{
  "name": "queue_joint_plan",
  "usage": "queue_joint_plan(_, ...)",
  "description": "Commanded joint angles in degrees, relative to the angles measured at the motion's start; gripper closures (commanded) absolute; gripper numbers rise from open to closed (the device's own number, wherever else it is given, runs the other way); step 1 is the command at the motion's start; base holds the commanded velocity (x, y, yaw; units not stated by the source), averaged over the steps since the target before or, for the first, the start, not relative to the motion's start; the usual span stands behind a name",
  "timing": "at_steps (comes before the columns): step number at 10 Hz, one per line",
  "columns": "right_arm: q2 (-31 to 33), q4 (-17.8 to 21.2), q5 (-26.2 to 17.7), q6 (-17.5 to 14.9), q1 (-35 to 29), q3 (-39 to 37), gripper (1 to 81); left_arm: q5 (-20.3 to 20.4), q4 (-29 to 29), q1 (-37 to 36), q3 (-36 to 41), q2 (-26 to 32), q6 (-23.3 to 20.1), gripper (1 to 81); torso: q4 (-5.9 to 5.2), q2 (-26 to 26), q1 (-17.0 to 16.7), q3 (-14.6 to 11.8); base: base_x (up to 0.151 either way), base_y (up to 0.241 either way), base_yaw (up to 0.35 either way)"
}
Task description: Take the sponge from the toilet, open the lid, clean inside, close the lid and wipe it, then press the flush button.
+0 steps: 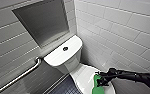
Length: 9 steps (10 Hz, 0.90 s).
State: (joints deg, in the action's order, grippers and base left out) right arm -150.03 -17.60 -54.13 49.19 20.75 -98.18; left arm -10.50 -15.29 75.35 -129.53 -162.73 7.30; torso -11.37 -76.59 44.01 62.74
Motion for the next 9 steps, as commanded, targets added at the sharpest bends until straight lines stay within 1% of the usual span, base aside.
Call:
queue_joint_plan(1, -14.4, -5.8, 7.2, 2.9, -11.1, -28.5, 81.1, -4.4, 0.3, 0.6, 0.5, 0.6, -0.4, 1.0, 0.00, 0.0, 0.0, 0.0, 0.000, 0.000, 0.000)
queue_joint_plan(2, -15.3, -5.9, 14.7, 1.0, -10.2, -31.8, 81.1, -4.4, 0.3, 1.0, 0.5, 0.6, -0.4, 1.0, 0.00, 0.0, 0.0, 0.0, 0.000, 0.000, 0.000)
queue_joint_plan(3, -16.5, -6.0, 19.3, -0.8, -9.7, -34.7, 81.1, -4.4, 0.4, 1.3, 0.5, 0.8, -0.4, 1.0, 0.00, 0.0, 0.0, 0.0, 0.000, 0.000, 0.000)
queue_joint_plan(5, -21.0, -5.4, 21.5, -2.3, -9.3, -42.2, 81.1, -4.4, 0.4, 1.5, 0.5, 0.4, -0.4, 1.0, 0.00, 0.1, 0.0, 0.0, 0.000, 0.000, 0.000)
queue_joint_plan(6, -22.4, -4.8, 24.2, -2.0, -8.6, -43.6, 81.1, -4.4, 0.4, 1.6, 0.5, -0.1, -0.4, 1.0, 0.00, 0.1, 0.1, 0.0, 0.000, 0.000, 0.000)
queue_joint_plan(7, -22.7, -2.9, 25.8, -1.7, -8.5, -43.6, 81.1, -4.4, 0.4, 1.6, 0.5, -0.2, -0.4, 1.0, 0.00, 0.1, 0.1, 0.0, 0.000, 0.000, 0.000)
queue_joint_plan(8, -22.6, -1.5, 25.8, -2.2, -8.3, -42.3, 81.1, -4.4, 0.4, 1.5, 0.5, -0.1, -0.4, 1.0, 0.00, 0.1, 0.1, 0.0, 0.000, 0.000, 0.000)
queue_joint_plan(9, -20.6, -1.8, 25.0, -2.2, -6.6, -38.3, 81.1, -4.4, 0.3, 1.5, 0.5, -0.1, -0.4, 1.0, 0.00, 0.1, 0.1, 0.0, 0.000, 0.000, 0.000)
